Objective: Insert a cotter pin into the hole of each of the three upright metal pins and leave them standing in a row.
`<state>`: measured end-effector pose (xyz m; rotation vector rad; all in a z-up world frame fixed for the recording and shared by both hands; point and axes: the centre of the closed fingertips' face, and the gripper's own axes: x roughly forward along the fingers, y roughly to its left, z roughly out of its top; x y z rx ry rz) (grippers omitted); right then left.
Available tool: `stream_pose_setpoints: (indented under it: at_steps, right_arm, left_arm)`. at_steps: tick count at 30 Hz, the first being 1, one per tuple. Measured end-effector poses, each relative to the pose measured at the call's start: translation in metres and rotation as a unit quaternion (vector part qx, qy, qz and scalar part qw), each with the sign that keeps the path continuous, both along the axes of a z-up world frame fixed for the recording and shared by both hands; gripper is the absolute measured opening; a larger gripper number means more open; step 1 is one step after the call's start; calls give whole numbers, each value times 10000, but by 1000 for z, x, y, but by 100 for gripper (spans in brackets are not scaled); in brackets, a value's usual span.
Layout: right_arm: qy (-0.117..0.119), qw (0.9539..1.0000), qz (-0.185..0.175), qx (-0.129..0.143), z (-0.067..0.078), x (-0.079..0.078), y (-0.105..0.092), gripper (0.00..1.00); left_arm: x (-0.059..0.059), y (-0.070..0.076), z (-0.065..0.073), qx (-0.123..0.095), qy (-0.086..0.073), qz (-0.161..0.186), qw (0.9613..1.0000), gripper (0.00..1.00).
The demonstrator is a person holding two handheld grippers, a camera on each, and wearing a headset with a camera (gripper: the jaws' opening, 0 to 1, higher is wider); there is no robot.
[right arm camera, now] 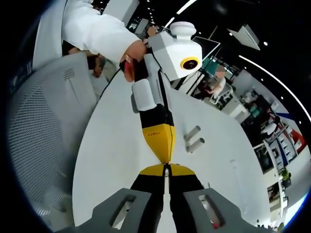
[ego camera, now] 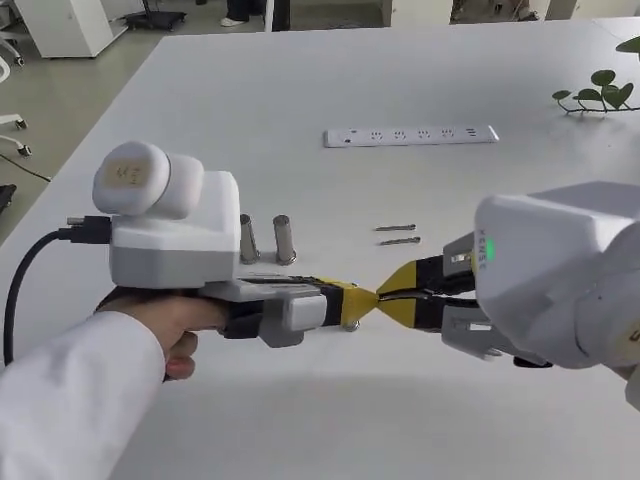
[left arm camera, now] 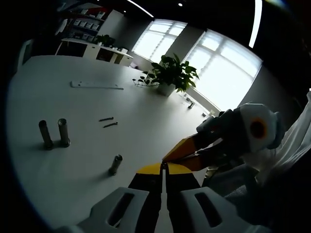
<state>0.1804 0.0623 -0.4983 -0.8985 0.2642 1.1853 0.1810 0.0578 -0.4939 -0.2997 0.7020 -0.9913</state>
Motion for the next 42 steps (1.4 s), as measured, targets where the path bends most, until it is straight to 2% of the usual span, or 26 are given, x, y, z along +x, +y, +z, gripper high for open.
stream_pose_setpoints:
  at_steps: [5,7,10,12,14,15,16,17,18,20,23,26,27,29,31,33,35,37,38,42]
  right_arm:
    - [-38,10000,16,30,-1,1,1,0]
    - [-90,9999,-95,-8,-3,7,-3,6]
    - [92,9998,-148,83,-5,7,-6,9]
    - [282,9993,-212,79,-9,6,-9,10]
    - [612,9974,-328,183,-14,4,-11,10]
    - [857,9952,-366,312,-16,1,-10,12]
    - [982,9937,-360,394,-17,-1,-10,13]
    - [1218,9906,-337,526,-17,-5,-8,15]
    - [1327,9888,-285,620,-17,-8,-6,18]
    - [1528,9848,-222,794,-16,-13,-4,17]
    - [1767,9800,-200,891,-17,-17,-5,16]
    - [1843,9791,-177,843,-22,-18,-8,14]
    - [1881,9785,-161,835,-22,-19,-9,12]
    - [2003,9750,-117,954,-22,-22,-11,9]
    - [2173,9703,-32,1059,-19,-29,-8,6]
    - [2132,9715,34,1037,-19,-30,-11,5]
    - [2131,9719,68,1000,-20,-33,-10,2]
    - [2158,9707,142,1045,-18,-37,-8,0]
    - [2176,9701,155,1062,-17,-39,-8,0]
    - [2179,9703,201,1035,-17,-42,-8,0]
  left_arm:
    - [-1,1,1,-13,-62,-22,10000,0]
    - [-1,3,0,77,-151,-59,9998,0]
    - [-3,5,-2,149,-219,-100,9996,0]
    - [-6,6,-4,213,-324,-190,9991,0]
    - [-11,4,-4,279,-471,-400,9977,0]
    - [-11,4,-4,335,-613,-479,9964,0]
    - [-13,3,-4,367,-686,-535,9955,0]
    - [-13,2,-4,361,-727,-565,9951,0]
    - [-14,1,-3,369,-813,-607,9942,0]
    - [-15,0,-1,390,-1074,-766,9905,0]
    - [-19,-3,3,458,-1498,-1079,9817,0]
    - [-26,-4,5,450,-1691,-1312,9758,0]
    - [-29,-5,6,488,-1911,-1505,9687,0]
    - [-34,-5,3,611,-2075,-1684,9617,0]
    - [-37,-6,1,634,-2106,-1767,9594,0]
    - [-37,-6,1,640,-2102,-1803,9587,0]
    - [-40,-7,1,620,-2193,-1919,9546,0]
    - [-40,-8,0,662,-2197,-1969,9532,0]
    - [-40,-8,0,674,-2248,-2006,9511,0]
    - [-41,-8,0,660,-2260,-2051,9500,0]
